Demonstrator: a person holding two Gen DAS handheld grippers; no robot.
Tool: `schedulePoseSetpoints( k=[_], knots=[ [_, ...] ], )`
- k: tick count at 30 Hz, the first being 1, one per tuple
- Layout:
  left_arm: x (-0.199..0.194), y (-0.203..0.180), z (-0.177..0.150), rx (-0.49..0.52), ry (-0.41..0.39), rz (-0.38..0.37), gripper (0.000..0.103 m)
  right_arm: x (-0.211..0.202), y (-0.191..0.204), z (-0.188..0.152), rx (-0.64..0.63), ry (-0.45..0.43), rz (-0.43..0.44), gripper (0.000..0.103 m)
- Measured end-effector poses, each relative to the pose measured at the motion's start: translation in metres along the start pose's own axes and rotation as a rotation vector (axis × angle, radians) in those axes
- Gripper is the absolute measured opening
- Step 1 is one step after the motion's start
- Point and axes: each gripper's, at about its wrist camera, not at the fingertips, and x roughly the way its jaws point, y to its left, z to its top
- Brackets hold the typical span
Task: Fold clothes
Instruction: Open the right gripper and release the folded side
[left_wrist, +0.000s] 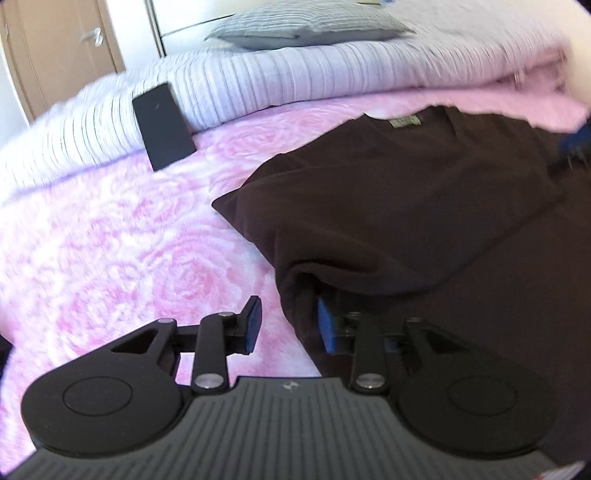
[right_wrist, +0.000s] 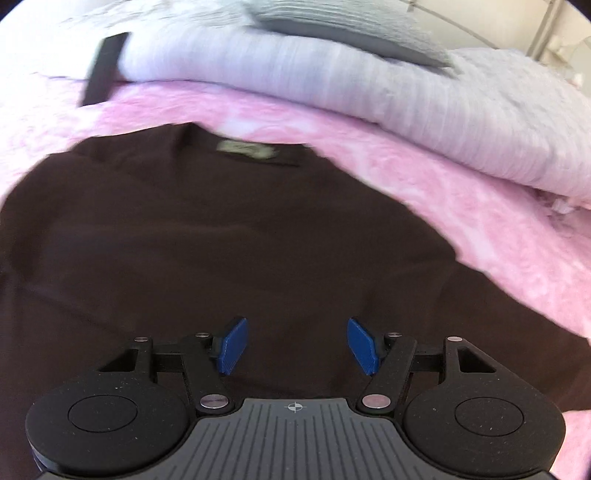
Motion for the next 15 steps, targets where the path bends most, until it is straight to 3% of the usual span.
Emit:
schedulePoseSetpoints(
  k=[4,6,15],
  knots=[
    [0.008,0.017,0.004,-0.072,-0.001,-0.064,0.027,-0.005,0.037,-0.001,-0.066,0.010,0.079,0.064],
    [0.012,0.026,0.006,-0.108,-0.002,-0.096,0.007,-0.003,0.055,0.000,-0.095,0.013,0.104,0.064],
    [-0.015,-0.001,-0.016,0.020,-0.047,0.072,0.002,0.011,0.110,0.033,-0.164,-0.009,0.191,0.064]
  ],
)
